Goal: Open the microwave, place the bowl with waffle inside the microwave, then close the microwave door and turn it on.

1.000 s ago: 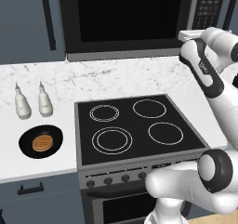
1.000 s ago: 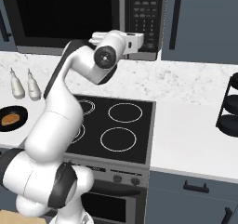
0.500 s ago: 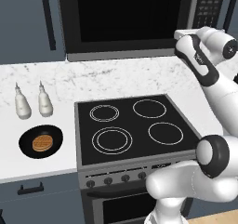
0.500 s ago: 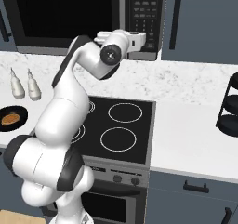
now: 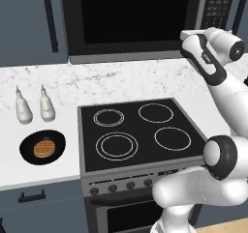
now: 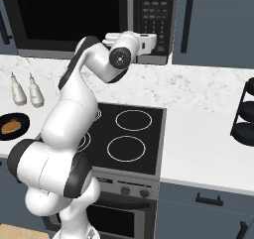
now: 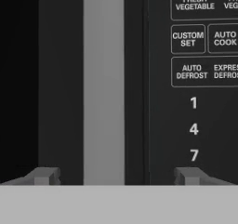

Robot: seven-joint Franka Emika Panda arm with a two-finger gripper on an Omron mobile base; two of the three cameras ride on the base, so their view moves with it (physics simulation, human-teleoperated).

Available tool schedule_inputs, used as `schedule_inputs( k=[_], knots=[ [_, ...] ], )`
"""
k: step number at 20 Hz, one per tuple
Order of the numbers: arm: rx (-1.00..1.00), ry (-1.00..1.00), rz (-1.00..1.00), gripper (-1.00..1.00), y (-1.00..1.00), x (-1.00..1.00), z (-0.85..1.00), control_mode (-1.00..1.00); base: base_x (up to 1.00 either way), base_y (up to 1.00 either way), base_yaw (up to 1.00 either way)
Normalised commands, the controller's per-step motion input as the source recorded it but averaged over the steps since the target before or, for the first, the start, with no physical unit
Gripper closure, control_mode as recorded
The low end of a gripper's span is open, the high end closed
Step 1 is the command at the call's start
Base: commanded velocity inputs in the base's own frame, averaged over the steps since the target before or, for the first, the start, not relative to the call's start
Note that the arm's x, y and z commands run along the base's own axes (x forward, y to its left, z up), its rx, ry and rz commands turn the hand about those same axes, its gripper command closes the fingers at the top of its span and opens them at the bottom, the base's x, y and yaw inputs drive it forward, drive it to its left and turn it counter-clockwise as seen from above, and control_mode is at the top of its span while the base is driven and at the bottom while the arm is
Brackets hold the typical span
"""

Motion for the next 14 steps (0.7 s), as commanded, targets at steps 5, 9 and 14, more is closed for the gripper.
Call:
schedule_inputs(
  k=[5, 9, 14],
  knots=[
    [0.00, 0.00, 0.00, -1.00, 0.00, 0.00, 0.00, -1.00, 0.00, 0.00, 0.00],
    [0.00, 0.00, 0.00, 1.00, 0.00, 0.00, 0.00, -1.00, 0.00, 0.00, 0.00],
    [0.00, 0.00, 0.00, 1.00, 0.00, 0.00, 0.00, -1.00, 0.00, 0.00, 0.00]
  ],
)
